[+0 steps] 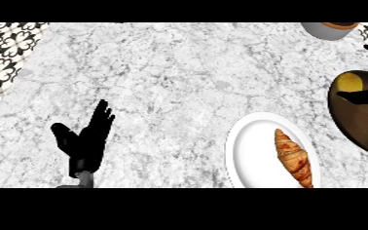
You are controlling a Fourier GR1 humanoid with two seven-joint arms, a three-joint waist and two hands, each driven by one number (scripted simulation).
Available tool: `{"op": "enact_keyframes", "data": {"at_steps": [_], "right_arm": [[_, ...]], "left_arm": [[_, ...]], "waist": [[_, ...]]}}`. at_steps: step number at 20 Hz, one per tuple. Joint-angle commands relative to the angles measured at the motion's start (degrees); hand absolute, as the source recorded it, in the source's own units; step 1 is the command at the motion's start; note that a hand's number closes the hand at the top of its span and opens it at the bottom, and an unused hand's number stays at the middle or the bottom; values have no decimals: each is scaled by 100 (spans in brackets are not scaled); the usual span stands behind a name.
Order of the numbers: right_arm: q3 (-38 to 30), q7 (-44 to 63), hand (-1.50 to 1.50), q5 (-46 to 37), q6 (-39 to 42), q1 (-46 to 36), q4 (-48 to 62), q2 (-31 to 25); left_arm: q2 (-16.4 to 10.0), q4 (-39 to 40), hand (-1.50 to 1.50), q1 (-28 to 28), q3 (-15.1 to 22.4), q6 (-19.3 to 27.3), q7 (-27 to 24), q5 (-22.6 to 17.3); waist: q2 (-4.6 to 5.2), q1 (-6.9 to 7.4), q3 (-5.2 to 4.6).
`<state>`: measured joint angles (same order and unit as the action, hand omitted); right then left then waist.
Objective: Pick the lemon from the plate and place it in the pan
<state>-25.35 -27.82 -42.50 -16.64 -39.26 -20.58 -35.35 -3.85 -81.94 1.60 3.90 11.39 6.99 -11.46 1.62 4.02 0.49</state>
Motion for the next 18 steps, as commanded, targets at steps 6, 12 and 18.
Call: {"op": "enact_keyframes", "data": {"at_steps": [6, 12, 18], "right_arm": [[-1359, -1104, -150, 1638, 1928, -277, 644, -280], [-1858, -1147, -150, 2210, 3593, -177, 1091, -981], [-1875, -1951, -150, 2355, 5259, 510, 1150, -1348]], "left_arm": [[16, 137, 0, 24, -109, 13, -94, -41], [48, -176, 0, 95, -12, 98, 49, 9], [-108, -43, 0, 109, -241, -53, -28, -128]], "waist": [[-23, -167, -3], [-50, -158, -2], [-73, -252, -6]]}}
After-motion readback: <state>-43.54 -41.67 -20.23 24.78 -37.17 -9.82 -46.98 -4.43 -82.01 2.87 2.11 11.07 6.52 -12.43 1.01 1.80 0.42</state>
